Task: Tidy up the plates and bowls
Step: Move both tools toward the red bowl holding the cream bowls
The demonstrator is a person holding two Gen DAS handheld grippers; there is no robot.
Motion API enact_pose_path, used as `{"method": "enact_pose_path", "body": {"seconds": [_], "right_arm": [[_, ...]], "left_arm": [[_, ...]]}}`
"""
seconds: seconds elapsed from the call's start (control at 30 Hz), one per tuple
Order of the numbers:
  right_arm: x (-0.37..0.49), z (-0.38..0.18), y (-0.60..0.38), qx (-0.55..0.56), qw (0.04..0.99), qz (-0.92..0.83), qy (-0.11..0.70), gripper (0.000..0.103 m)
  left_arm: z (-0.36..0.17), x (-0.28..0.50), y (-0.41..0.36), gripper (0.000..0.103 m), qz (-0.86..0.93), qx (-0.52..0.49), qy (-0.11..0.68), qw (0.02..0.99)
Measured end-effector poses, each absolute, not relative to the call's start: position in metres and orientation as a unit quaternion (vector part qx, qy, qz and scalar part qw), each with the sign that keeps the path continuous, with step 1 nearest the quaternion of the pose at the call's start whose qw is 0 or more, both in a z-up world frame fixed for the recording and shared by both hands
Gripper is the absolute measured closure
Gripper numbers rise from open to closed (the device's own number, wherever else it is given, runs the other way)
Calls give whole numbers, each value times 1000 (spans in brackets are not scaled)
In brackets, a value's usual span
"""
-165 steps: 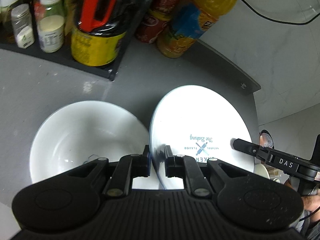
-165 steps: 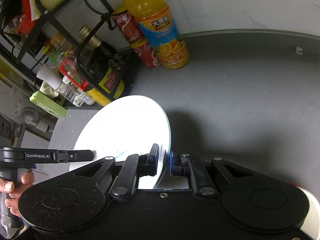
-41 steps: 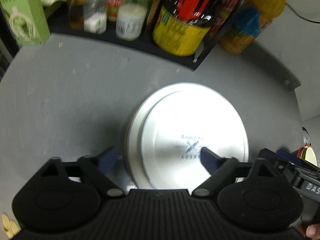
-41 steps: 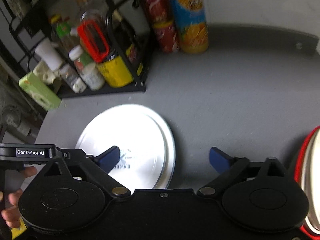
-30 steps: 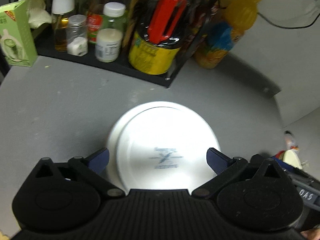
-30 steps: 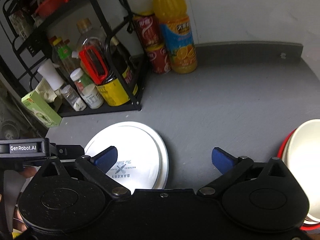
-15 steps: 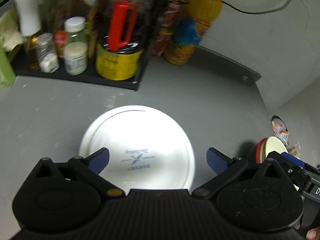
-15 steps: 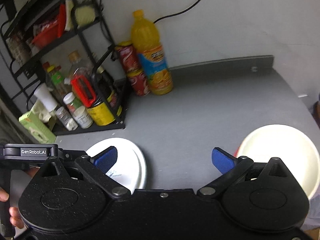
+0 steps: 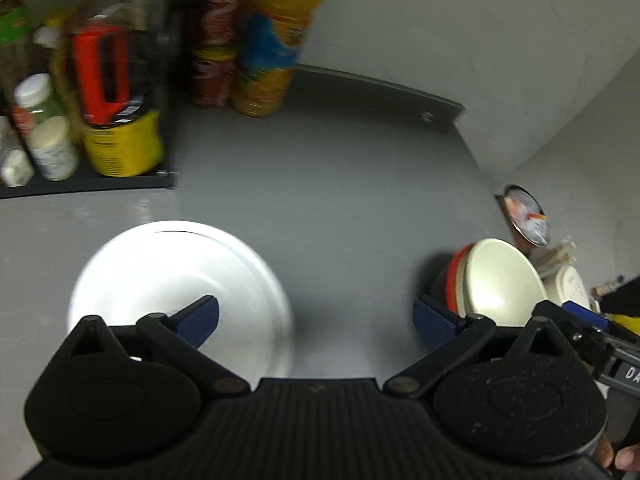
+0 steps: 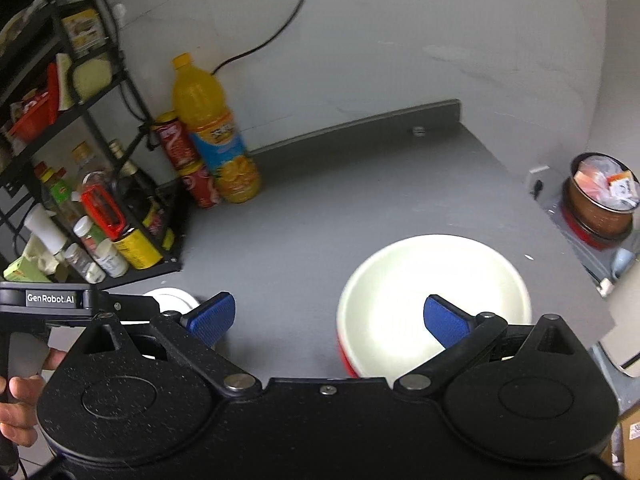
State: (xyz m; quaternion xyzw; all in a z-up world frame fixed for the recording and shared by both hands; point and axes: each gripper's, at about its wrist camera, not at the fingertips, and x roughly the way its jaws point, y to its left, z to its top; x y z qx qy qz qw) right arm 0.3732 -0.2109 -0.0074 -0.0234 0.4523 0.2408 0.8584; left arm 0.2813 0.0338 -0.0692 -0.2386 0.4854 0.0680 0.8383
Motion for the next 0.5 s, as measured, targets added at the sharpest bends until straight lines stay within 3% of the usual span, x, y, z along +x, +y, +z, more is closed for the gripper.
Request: {"method": "enact_pose_path", "body": {"seconds": [0.5], "right_arm": [[411, -21, -273, -13, 846, 238, 477, 3]], "left_arm": [[-81, 334, -39, 4, 50, -229, 503, 832]]}}
